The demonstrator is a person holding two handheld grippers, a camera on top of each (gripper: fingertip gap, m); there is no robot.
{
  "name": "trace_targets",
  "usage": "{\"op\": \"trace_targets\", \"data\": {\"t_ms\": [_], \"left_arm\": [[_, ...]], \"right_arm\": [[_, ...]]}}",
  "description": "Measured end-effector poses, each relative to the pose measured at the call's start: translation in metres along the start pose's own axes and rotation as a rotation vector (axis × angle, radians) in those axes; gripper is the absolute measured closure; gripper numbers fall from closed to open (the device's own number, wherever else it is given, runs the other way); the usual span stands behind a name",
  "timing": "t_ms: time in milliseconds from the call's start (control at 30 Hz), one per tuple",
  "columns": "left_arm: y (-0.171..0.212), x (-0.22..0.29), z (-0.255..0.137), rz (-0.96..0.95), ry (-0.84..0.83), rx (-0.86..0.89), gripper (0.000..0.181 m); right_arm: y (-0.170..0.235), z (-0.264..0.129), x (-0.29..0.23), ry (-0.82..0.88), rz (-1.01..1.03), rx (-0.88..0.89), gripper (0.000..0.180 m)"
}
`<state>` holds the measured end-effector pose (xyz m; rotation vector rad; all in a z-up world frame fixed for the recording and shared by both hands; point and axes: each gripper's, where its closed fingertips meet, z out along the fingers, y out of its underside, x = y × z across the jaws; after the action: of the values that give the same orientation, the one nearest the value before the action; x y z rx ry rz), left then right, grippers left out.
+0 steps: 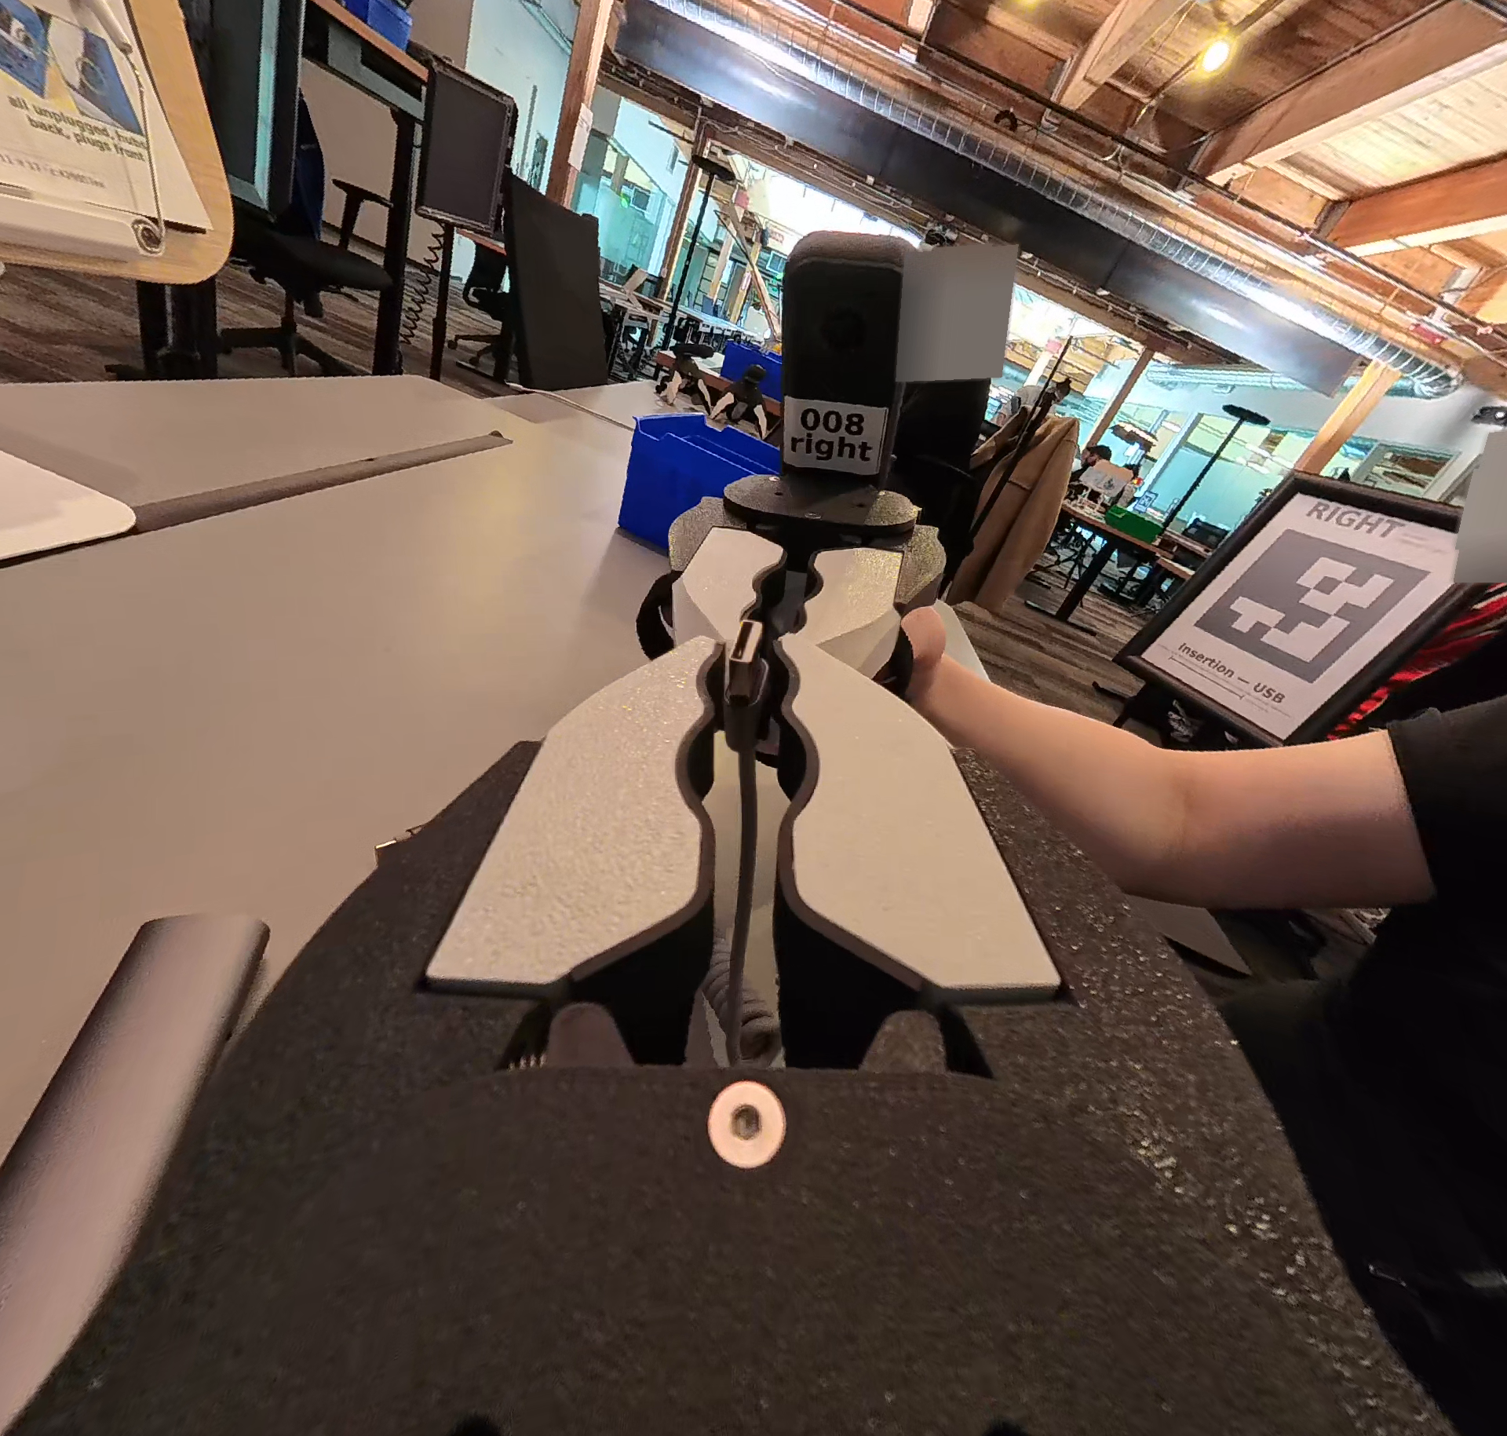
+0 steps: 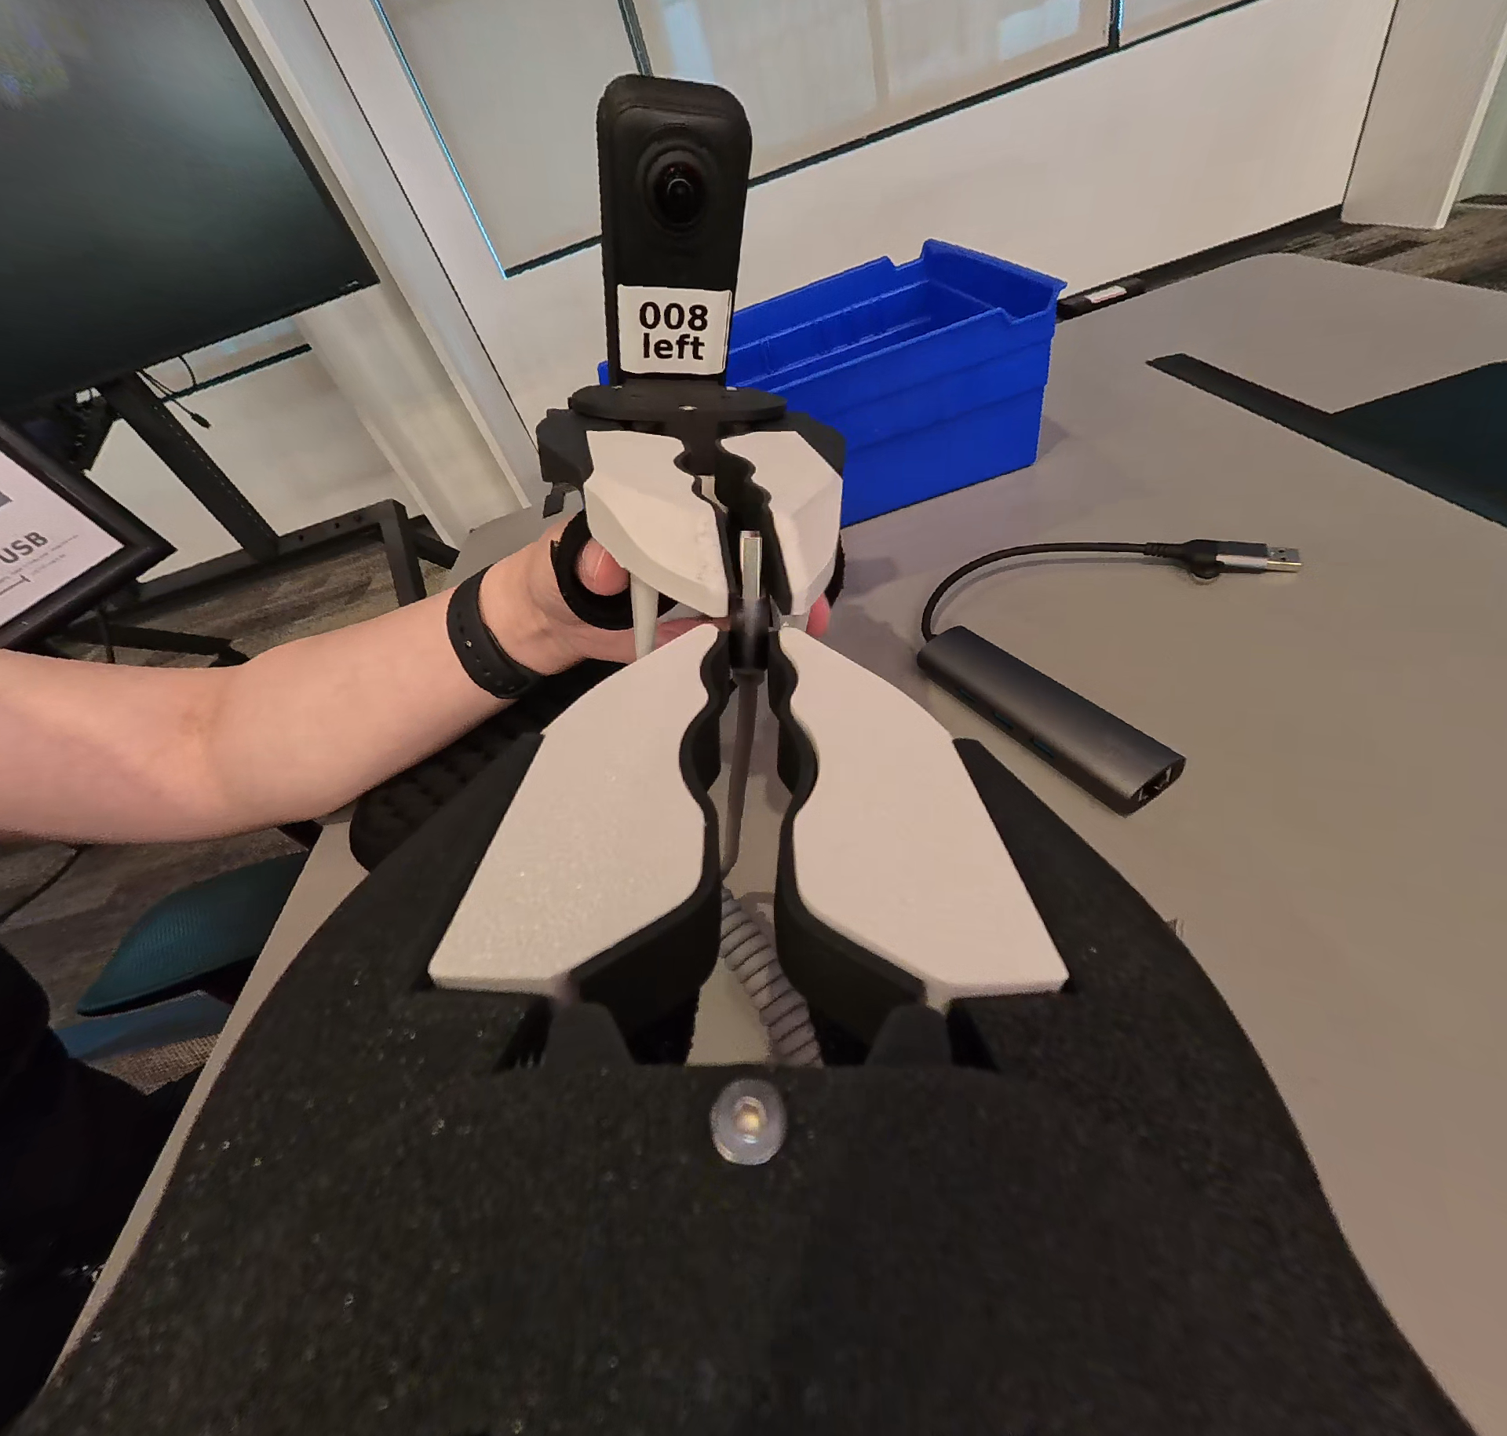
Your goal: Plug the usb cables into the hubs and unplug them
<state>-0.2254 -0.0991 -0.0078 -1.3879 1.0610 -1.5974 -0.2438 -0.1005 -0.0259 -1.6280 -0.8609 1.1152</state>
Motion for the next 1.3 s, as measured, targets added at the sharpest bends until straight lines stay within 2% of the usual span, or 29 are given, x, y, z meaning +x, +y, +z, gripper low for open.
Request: {"op": "trace_targets", "data": {"t_ms": [133,200,267,300,400,467,500,600,700,900,1067,1233,1300], "left_arm": [[0.001,-0.001,0.001,0.013,-0.023,-0.012,0.173],[-0.001,-0.007,0.000,-0.008,-0.074,-0.010,0.173],[-0.003,-0.019,-0.002,-0.052,-0.152,0.009,0.173],[-0.004,-0.025,-0.004,-0.089,-0.194,0.025,0.173],[-0.006,-0.042,-0.013,-0.214,-0.290,0.090,0.174],[-0.006,-0.050,-0.019,-0.246,-0.348,0.117,0.174],[-0.007,-0.053,-0.021,-0.252,-0.373,0.127,0.174],[-0.010,-0.056,-0.027,-0.288,-0.409,0.170,0.174],[-0.008,-0.059,-0.030,-0.349,-0.420,0.198,0.174],[-0.005,-0.065,-0.035,-0.440,-0.414,0.232,0.174],[-0.006,-0.066,-0.038,-0.457,-0.410,0.245,0.174],[-0.005,-0.066,-0.037,-0.474,-0.401,0.254,0.174],[-0.006,-0.066,-0.038,-0.493,-0.394,0.272,0.174]], "right_arm": [[0.001,0.000,0.002,0.002,0.010,-0.003,0.171],[-0.002,0.000,0.009,0.063,-0.008,0.015,0.165],[-0.008,-0.005,0.019,0.185,-0.061,0.035,0.142],[-0.010,-0.009,0.025,0.274,-0.089,0.030,0.138],[-0.014,-0.022,0.030,0.584,-0.206,-0.009,0.137],[-0.015,-0.027,0.031,0.813,-0.273,-0.020,0.145],[-0.014,-0.022,0.028,0.857,-0.306,-0.023,0.144],[-0.006,0.001,0.029,0.917,-0.361,-0.050,0.144],[-0.001,0.018,0.039,0.900,-0.361,-0.064,0.145],[-0.002,0.027,0.046,0.926,-0.470,-0.081,0.150],[0.000,0.032,0.052,0.901,-0.431,-0.060,0.153],[-0.002,0.035,0.051,0.896,-0.493,-0.030,0.162],[-0.002,0.035,0.053,0.914,-0.496,-0.020,0.158]]}}
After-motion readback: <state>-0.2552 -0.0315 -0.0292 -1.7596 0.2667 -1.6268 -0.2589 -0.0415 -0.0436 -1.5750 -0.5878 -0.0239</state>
